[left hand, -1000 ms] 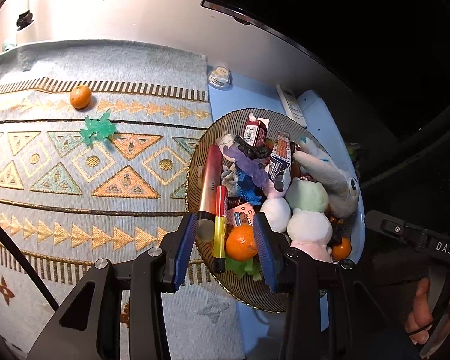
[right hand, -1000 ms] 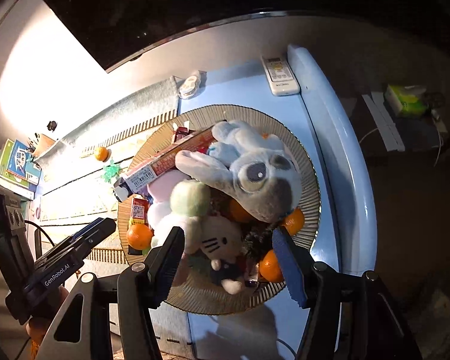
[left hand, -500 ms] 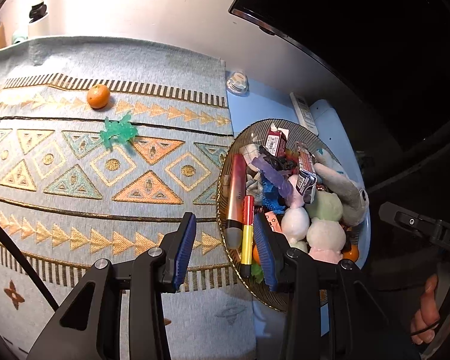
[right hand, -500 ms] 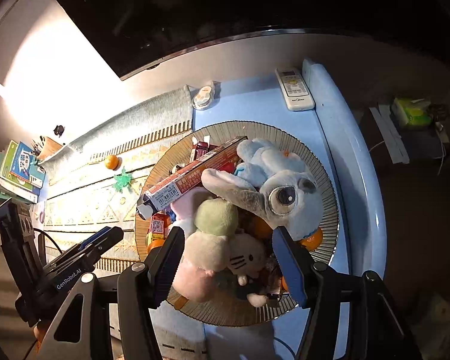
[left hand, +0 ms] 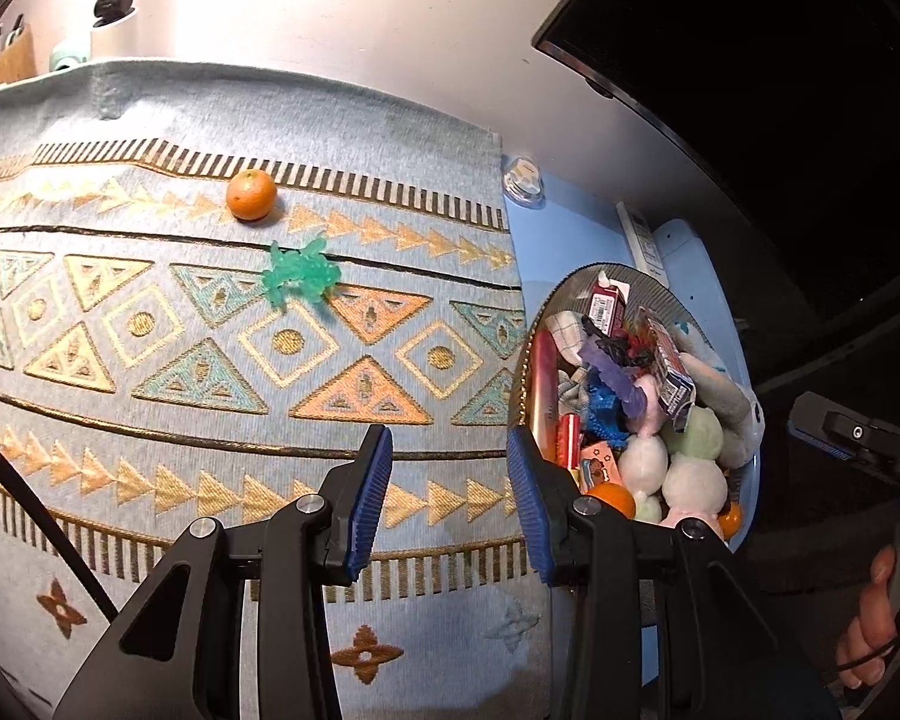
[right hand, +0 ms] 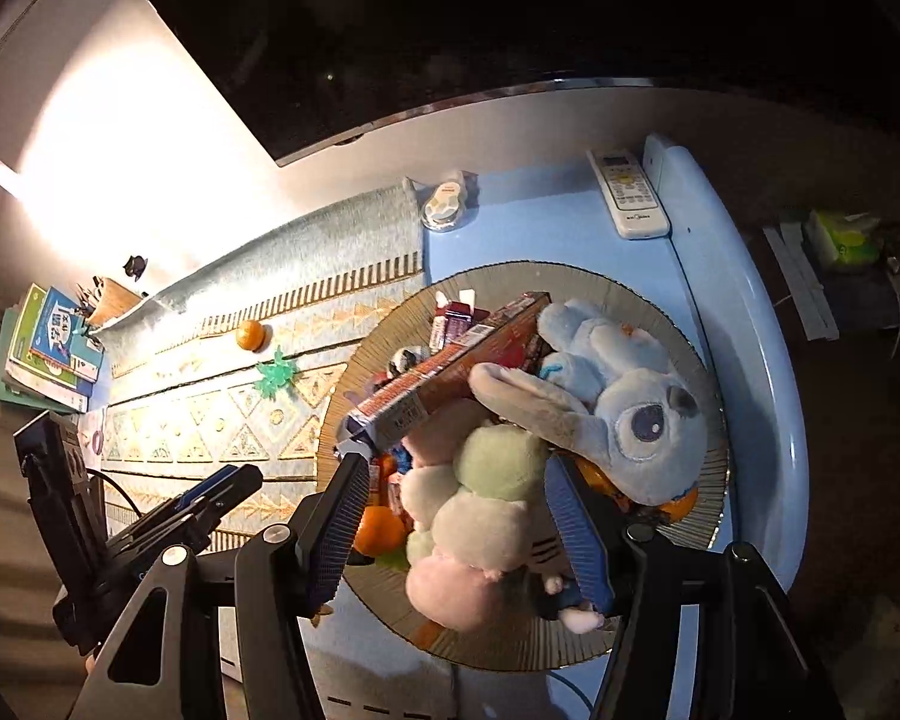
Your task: Organize objects
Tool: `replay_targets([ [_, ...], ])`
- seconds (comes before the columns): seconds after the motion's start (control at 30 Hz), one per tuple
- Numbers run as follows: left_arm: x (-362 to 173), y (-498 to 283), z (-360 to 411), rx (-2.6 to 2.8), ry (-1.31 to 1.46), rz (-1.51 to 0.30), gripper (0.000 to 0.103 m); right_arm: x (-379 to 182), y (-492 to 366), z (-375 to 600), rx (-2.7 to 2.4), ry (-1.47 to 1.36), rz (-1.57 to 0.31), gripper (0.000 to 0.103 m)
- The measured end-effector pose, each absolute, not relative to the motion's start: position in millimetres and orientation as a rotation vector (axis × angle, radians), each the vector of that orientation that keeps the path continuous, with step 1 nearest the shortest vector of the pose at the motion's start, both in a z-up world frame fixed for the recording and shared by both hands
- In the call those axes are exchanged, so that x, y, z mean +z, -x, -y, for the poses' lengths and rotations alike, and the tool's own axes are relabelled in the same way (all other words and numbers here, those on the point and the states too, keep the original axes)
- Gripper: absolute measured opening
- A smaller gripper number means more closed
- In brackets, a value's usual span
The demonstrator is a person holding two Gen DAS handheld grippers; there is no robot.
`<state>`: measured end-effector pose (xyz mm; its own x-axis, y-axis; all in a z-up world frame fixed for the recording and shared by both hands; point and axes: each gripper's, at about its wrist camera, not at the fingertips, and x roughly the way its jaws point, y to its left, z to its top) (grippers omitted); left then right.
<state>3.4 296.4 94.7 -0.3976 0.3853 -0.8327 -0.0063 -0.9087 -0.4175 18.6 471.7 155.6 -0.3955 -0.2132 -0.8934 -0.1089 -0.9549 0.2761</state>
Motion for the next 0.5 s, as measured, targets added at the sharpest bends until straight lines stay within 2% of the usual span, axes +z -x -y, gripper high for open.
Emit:
replay_targets([
  [0.4, 89.9, 20.2, -222.9, 2.433, 1.593, 0.547, 0.037, 147.6, 21.3, -375.4, -2.386, -1.649, 0.390, 0.060],
  [0.5, 89.9, 28.1, -208.2, 2.460, 1.588, 0.485, 0.037, 141.1, 31.5, -352.1, -2.355, -1.658, 0.378, 0.060],
])
